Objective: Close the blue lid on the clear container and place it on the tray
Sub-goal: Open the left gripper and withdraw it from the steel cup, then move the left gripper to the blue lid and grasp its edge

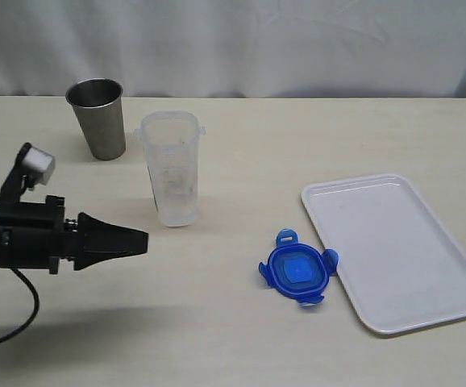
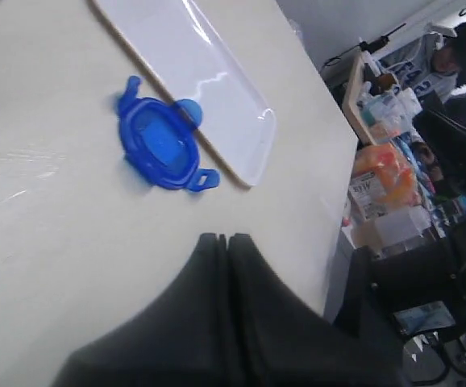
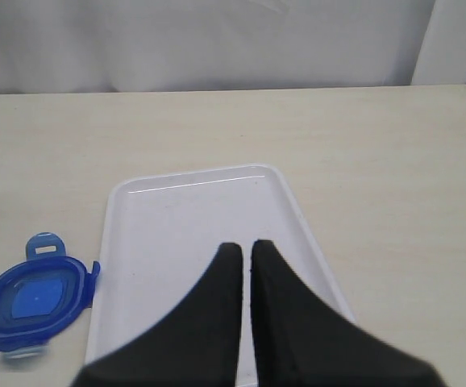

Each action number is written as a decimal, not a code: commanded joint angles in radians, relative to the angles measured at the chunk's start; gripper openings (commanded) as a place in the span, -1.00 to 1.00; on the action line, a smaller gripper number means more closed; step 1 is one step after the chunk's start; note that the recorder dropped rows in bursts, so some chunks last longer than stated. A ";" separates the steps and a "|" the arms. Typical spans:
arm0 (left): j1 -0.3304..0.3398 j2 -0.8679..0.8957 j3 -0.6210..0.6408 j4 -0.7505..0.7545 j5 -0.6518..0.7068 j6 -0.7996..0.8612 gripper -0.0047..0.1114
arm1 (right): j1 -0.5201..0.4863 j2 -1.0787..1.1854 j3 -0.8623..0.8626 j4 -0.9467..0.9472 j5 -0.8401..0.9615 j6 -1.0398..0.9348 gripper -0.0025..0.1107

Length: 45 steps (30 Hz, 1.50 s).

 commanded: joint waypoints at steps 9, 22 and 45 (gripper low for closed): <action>-0.737 -0.008 -0.233 -0.070 0.755 -0.092 -0.92 | -0.001 -0.004 0.002 0.005 -0.002 0.000 -0.88; -0.876 0.092 -0.358 -0.097 1.071 -0.632 -0.03 | -0.001 -0.004 0.002 0.005 -0.002 0.000 -0.88; -0.834 0.232 -0.440 -0.141 1.067 -0.767 -0.03 | -0.001 -0.004 0.002 0.005 -0.002 0.000 -0.88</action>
